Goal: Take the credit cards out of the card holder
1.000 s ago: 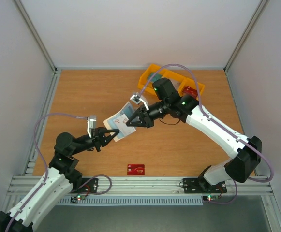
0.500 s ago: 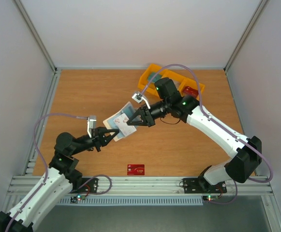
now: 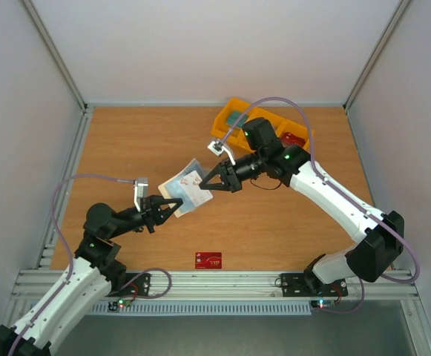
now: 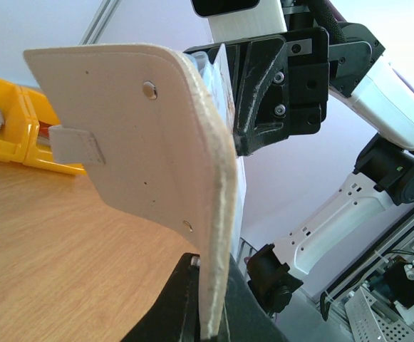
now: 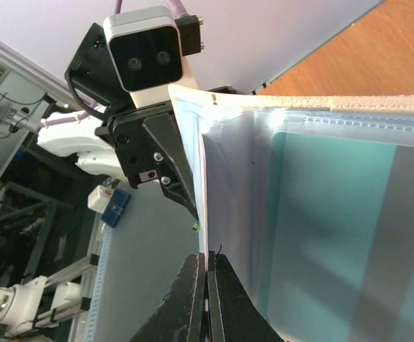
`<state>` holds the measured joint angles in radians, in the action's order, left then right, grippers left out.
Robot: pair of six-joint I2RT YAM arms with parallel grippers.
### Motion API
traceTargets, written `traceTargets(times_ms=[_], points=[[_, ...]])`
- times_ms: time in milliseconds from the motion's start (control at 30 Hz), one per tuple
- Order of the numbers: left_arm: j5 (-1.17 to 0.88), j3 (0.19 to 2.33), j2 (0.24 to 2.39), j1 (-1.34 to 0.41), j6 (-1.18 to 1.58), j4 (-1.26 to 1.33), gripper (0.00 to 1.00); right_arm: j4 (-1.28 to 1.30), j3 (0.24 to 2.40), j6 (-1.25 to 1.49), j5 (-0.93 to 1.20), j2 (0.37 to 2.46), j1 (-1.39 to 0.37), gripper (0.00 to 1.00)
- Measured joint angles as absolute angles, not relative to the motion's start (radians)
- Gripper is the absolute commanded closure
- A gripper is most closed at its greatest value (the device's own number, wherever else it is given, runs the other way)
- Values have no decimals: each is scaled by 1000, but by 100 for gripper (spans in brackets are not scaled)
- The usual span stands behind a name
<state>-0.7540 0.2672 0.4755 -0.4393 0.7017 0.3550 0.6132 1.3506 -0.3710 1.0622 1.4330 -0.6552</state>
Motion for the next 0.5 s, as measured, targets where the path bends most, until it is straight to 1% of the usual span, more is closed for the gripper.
traceTargets(times_ms=[200, 367, 500], points=[[-747, 267, 470, -439, 701, 349, 100, 613, 1343, -354, 1016, 1411, -612, 99], [-713, 267, 450, -439, 698, 332, 100, 599, 1316, -258, 920, 1341, -443, 99], [-663, 267, 429, -438, 698, 297, 100, 560, 1316, -99, 750, 1312, -340, 99]])
